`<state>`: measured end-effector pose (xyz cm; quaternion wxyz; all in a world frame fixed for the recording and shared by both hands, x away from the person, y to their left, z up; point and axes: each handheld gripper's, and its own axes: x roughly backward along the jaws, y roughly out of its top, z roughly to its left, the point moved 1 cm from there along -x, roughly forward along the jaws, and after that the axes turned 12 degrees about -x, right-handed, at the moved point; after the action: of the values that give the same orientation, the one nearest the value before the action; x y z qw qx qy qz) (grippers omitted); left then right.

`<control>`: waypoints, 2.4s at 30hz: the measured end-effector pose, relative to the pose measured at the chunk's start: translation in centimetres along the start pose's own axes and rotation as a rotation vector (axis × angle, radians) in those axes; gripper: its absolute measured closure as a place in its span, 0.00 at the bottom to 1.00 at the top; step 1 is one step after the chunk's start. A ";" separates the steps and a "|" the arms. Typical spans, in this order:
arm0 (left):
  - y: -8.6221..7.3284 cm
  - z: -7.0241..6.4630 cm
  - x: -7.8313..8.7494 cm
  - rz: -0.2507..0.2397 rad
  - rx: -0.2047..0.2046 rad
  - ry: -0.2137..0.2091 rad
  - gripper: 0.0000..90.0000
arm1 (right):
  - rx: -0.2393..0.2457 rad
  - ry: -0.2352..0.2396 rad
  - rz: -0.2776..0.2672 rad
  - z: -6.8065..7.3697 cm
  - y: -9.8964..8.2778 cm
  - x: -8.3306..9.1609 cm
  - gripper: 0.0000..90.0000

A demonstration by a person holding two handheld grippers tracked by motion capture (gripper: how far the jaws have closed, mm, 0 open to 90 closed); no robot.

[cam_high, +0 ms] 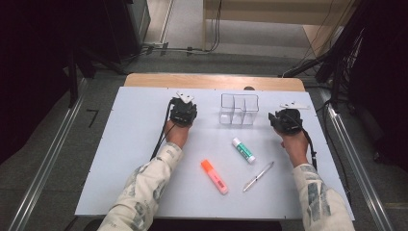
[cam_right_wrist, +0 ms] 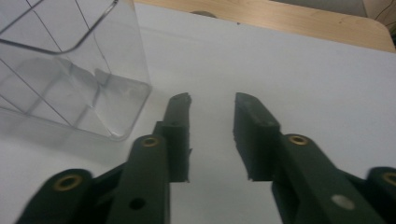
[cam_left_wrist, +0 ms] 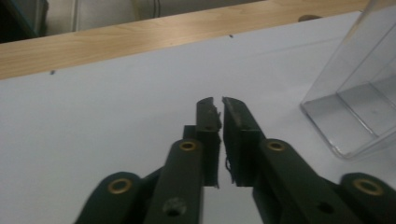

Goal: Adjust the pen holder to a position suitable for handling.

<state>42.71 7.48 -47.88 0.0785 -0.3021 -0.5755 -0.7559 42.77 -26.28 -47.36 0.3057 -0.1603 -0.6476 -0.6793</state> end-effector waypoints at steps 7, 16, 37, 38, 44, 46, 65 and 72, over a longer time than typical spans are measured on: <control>0.9 -1.5 -1.3 0.001 0.008 -0.033 1.00 | -0.067 0.058 0.033 0.3 0.4 -1.3 0.97; 2.0 -2.6 -2.2 -0.007 0.003 -0.050 1.00 | -0.056 0.099 0.032 1.6 0.9 -2.5 0.98; 2.8 -4.9 -2.8 -0.028 -0.023 -0.126 1.00 | -0.050 0.138 0.039 2.4 1.6 -3.3 0.98; 2.8 -5.0 -2.8 -0.027 -0.026 -0.128 1.00 | -0.051 0.137 0.040 2.4 1.6 -3.3 0.98; 2.9 -5.3 -2.7 -0.035 -0.026 -0.144 1.00 | -0.054 0.163 0.043 2.6 1.6 -3.2 0.98; 2.7 -5.3 -2.6 -0.036 -0.010 -0.151 1.00 | -0.072 0.178 0.048 2.4 1.5 -3.2 0.98; -0.4 -1.8 0.4 -0.043 0.026 -0.141 1.00 | -0.053 0.260 0.068 6.5 0.5 -3.1 0.98; -1.6 -0.1 1.8 -0.034 0.033 -0.125 1.00 | -0.047 0.280 0.086 8.9 0.1 -3.0 0.98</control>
<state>40.47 8.33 -48.26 0.0342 -0.3376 -0.5969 -0.7270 43.53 -16.99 -48.14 0.4181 -0.0985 -0.5751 -0.6962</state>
